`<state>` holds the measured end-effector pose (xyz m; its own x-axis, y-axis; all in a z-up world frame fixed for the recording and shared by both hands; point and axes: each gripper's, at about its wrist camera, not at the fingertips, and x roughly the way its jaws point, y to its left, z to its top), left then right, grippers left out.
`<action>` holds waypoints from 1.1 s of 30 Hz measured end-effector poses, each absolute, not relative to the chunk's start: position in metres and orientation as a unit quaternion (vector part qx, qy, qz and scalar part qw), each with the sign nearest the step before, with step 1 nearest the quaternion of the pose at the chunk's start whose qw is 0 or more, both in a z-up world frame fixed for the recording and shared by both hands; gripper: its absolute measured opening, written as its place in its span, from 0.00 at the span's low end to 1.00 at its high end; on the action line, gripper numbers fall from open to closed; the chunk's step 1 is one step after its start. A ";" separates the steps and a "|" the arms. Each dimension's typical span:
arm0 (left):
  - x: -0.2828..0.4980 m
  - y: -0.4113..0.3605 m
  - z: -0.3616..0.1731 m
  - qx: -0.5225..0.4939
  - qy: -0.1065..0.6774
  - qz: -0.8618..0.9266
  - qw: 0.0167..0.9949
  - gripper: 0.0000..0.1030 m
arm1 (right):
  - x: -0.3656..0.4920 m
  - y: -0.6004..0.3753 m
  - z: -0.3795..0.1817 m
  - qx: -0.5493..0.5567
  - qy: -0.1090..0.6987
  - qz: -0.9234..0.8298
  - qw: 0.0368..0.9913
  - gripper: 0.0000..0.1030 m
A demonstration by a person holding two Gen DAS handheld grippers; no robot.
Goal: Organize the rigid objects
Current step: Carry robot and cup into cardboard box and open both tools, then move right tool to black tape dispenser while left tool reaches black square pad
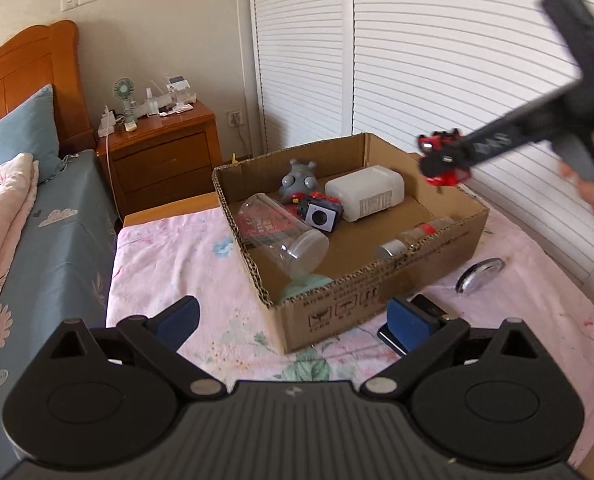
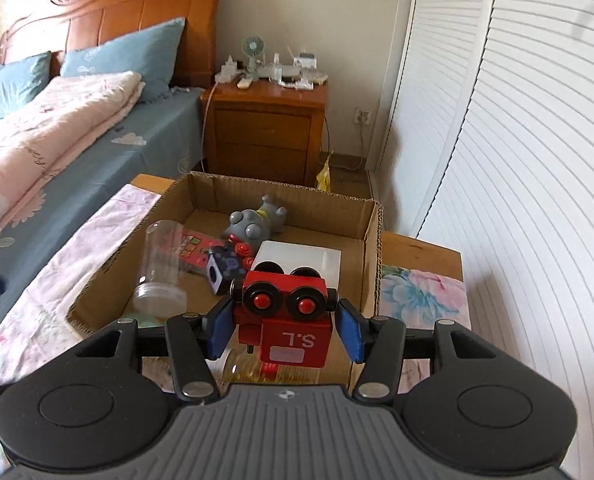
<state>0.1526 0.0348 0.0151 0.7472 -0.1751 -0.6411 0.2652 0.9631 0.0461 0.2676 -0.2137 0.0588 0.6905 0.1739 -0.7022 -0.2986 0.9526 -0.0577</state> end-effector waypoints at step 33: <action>0.143 0.011 -0.010 0.042 0.378 -0.101 0.919 0.97 | 0.236 -0.265 0.008 -0.056 0.420 0.037 0.905 1.00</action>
